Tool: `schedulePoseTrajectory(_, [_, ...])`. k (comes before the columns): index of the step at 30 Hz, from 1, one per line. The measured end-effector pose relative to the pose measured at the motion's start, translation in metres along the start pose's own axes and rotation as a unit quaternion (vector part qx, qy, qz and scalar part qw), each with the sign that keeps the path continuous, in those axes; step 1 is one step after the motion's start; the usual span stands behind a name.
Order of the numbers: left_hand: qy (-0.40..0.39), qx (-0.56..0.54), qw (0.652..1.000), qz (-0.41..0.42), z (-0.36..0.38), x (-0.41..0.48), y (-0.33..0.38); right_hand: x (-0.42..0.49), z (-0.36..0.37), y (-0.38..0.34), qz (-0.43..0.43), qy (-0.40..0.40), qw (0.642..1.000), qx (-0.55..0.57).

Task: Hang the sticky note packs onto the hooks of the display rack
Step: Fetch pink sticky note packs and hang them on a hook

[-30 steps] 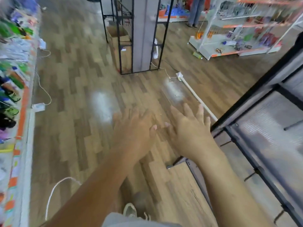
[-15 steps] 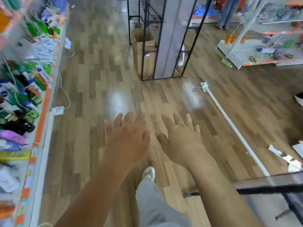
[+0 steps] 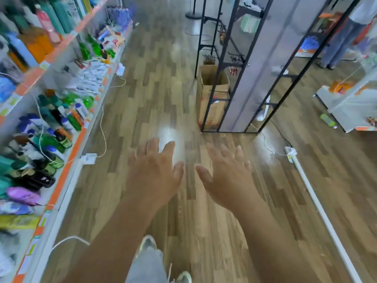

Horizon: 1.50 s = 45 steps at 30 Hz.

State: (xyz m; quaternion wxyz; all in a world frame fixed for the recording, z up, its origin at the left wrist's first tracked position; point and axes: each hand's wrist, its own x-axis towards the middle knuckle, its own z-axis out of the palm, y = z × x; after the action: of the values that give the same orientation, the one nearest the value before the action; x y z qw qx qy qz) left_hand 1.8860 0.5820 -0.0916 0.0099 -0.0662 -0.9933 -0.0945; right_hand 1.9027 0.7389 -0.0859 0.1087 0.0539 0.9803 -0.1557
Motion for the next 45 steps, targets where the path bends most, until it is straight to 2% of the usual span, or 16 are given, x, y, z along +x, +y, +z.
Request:
schedulePoseTrajectory(8, [-0.015,0.009,0.999,-0.042,0.008,0.193,-0.047,0.197,-0.032,-0.03,0.013,-0.002,0.999,-0.044])
schedulePoseTrajectory(14, [-0.008,0.01,1.0,0.002,-0.012,0.343,-0.066,0.336,-0.076,-0.058,0.032,0.029,0.999,-0.018])
schedulePoseTrajectory(18, [0.012,-0.054,0.997,0.055,-0.017,0.44,-0.065,0.415,-0.103,-0.063,0.047,0.038,0.998,0.009])
schedulePoseTrajectory(22, [-0.005,-0.107,0.988,0.107,-0.002,0.54,-0.061,0.508,-0.116,-0.057,0.032,0.063,0.997,0.019])
schedulePoseTrajectory(30, [-0.003,-0.088,0.993,0.073,0.01,0.752,-0.032,0.7,-0.175,-0.034,0.037,0.049,0.995,0.083])
schedulePoseTrajectory(36, [0.026,-0.119,0.99,0.078,-0.011,0.889,-0.012,0.83,-0.238,-0.028,0.017,0.105,0.992,0.063])
schedulePoseTrajectory(41, [0.017,-0.141,0.984,0.103,-0.008,0.999,0.001,0.913,-0.274,-0.018,0.082,0.102,0.99,0.053])
schedulePoseTrajectory(45, [0.001,-0.175,0.97,0.171,0.001,1.091,0.014,0.98,-0.292,-0.011,0.166,0.138,0.974,0.063])
